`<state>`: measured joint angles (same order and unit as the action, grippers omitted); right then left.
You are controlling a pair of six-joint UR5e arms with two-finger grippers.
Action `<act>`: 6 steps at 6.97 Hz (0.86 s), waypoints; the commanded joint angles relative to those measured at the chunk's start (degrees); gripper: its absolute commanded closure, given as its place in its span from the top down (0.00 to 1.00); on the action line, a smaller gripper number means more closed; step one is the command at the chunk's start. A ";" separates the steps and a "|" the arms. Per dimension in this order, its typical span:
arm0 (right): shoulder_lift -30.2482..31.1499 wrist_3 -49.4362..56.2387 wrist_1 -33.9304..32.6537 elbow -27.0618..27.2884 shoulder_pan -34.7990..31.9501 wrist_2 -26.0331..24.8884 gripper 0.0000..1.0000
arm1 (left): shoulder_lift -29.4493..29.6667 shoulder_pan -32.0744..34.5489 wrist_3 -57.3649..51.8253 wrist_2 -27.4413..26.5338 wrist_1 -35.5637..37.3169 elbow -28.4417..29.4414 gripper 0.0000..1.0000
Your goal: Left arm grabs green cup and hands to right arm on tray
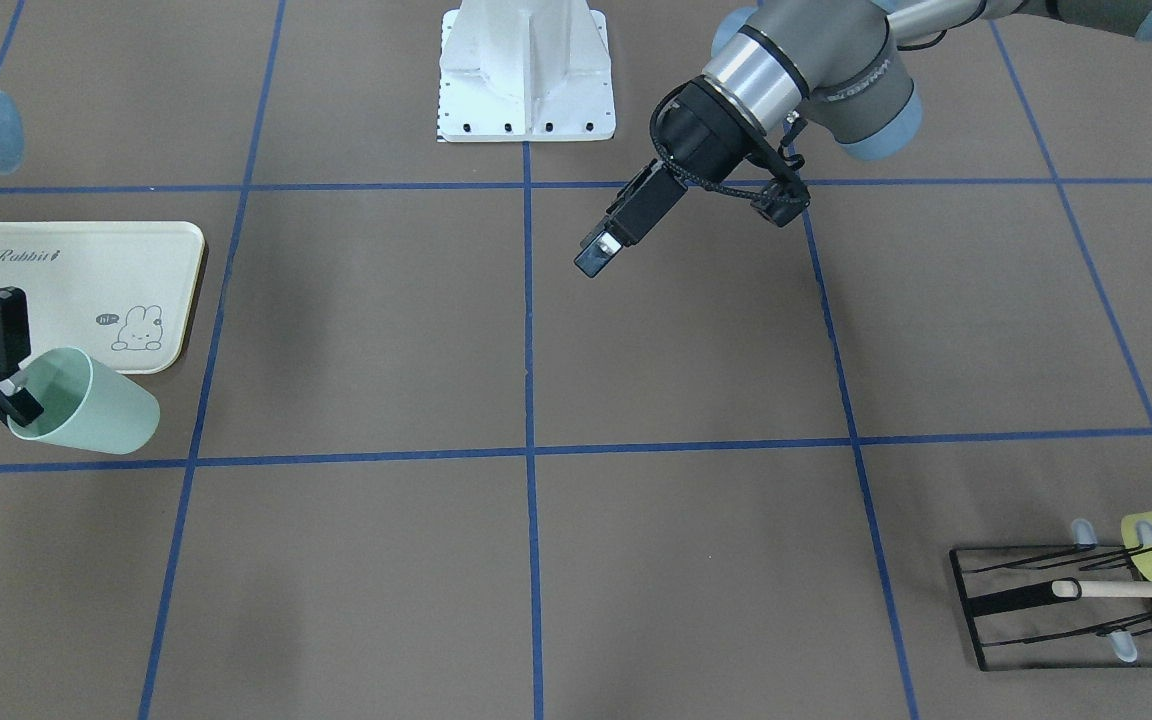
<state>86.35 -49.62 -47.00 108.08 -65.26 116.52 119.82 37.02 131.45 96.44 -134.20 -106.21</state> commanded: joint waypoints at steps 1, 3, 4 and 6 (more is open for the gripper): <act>10.28 9.16 -6.50 7.21 -0.49 0.02 0.00 | 0.15 1.81 -12.91 -0.11 11.28 -4.34 1.00; 15.06 17.84 -10.54 7.58 -0.22 0.11 0.00 | 0.24 4.10 -24.78 -0.11 21.05 -6.55 1.00; 15.16 20.42 -15.79 7.93 -0.14 0.80 0.00 | -0.02 5.07 -27.53 -0.02 21.61 -6.56 1.00; 16.91 21.23 -19.27 9.42 2.13 2.66 0.00 | -0.29 6.13 -33.06 0.15 25.54 -6.73 1.00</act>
<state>101.81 -29.11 -64.76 116.69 -64.67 118.69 119.64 42.50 102.35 96.49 -111.56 -112.72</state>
